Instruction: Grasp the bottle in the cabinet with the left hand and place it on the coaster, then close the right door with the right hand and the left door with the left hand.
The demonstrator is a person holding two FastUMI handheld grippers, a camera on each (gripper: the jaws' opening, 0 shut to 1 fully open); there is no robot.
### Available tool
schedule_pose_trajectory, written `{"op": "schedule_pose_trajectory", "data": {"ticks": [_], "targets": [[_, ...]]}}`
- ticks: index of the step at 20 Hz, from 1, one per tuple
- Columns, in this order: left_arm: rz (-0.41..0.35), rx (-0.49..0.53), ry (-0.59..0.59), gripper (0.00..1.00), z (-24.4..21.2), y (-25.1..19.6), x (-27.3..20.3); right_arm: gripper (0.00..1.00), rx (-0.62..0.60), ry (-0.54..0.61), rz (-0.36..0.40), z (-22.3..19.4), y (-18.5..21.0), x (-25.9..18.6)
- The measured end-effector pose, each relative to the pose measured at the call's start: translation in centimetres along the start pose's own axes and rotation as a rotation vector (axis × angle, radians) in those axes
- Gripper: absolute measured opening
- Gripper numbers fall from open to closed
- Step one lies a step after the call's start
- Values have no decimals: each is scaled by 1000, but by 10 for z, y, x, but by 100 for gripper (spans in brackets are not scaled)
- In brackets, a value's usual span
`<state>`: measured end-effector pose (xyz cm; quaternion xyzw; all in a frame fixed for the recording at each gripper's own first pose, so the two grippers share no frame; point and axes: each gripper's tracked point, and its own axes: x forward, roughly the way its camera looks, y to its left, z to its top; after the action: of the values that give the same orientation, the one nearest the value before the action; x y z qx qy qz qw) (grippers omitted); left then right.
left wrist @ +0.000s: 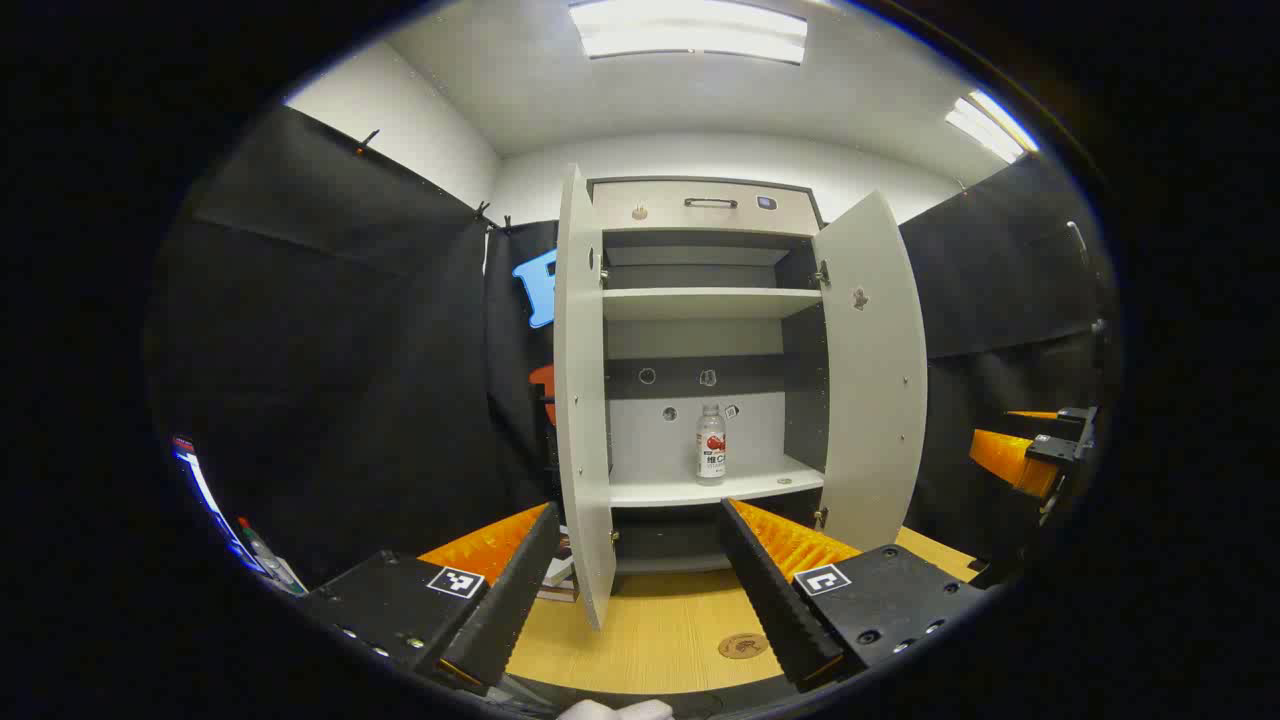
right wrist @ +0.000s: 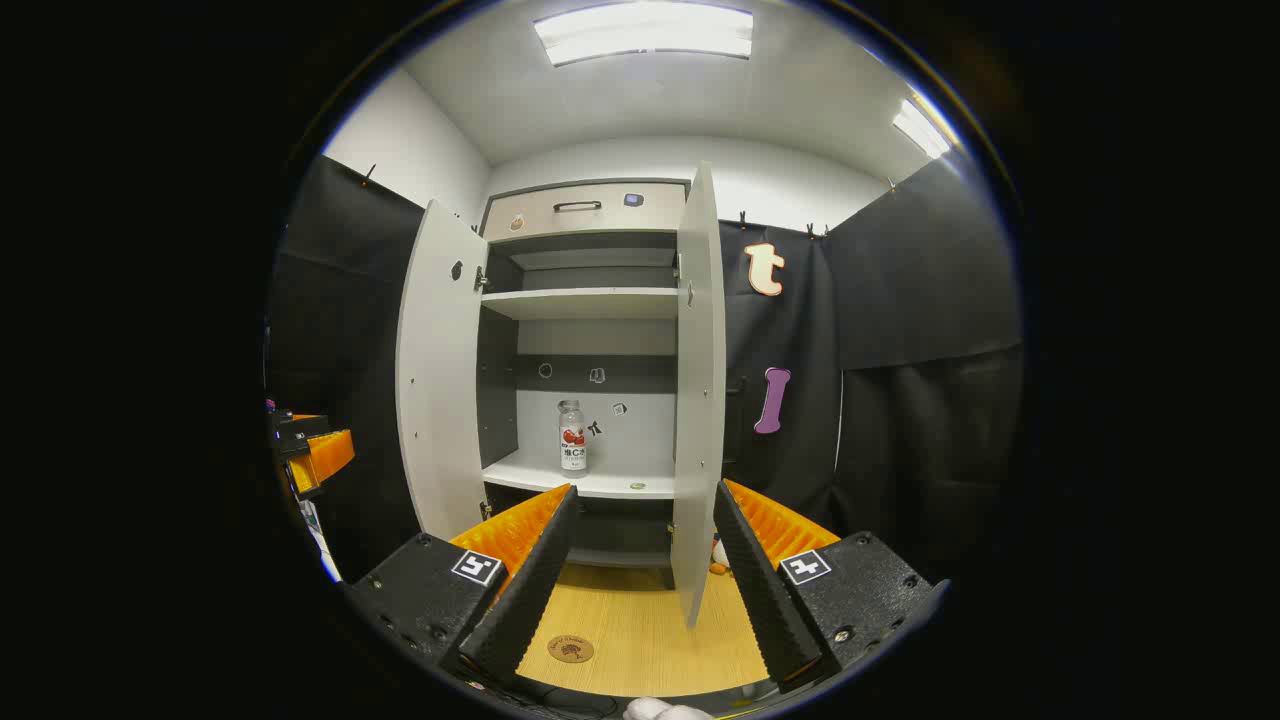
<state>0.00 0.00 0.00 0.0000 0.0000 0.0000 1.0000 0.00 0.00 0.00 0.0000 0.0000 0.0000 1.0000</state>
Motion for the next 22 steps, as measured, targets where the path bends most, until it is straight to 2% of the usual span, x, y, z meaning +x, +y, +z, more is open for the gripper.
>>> {"op": "schedule_pose_trajectory", "data": {"ticks": [14, 18, 22], "targets": [[2, 13, 17, 96, -5, -1, 25, 83, 2, 9, -3, -5, -4, 17], [-7, 28, 19, 96, -6, -14, 60, 83, -2, 19, 15, -7, -12, 32], [-6, 42, 12, 96, -3, -34, 123, 83, -12, 14, 71, -9, -18, 53]]}}
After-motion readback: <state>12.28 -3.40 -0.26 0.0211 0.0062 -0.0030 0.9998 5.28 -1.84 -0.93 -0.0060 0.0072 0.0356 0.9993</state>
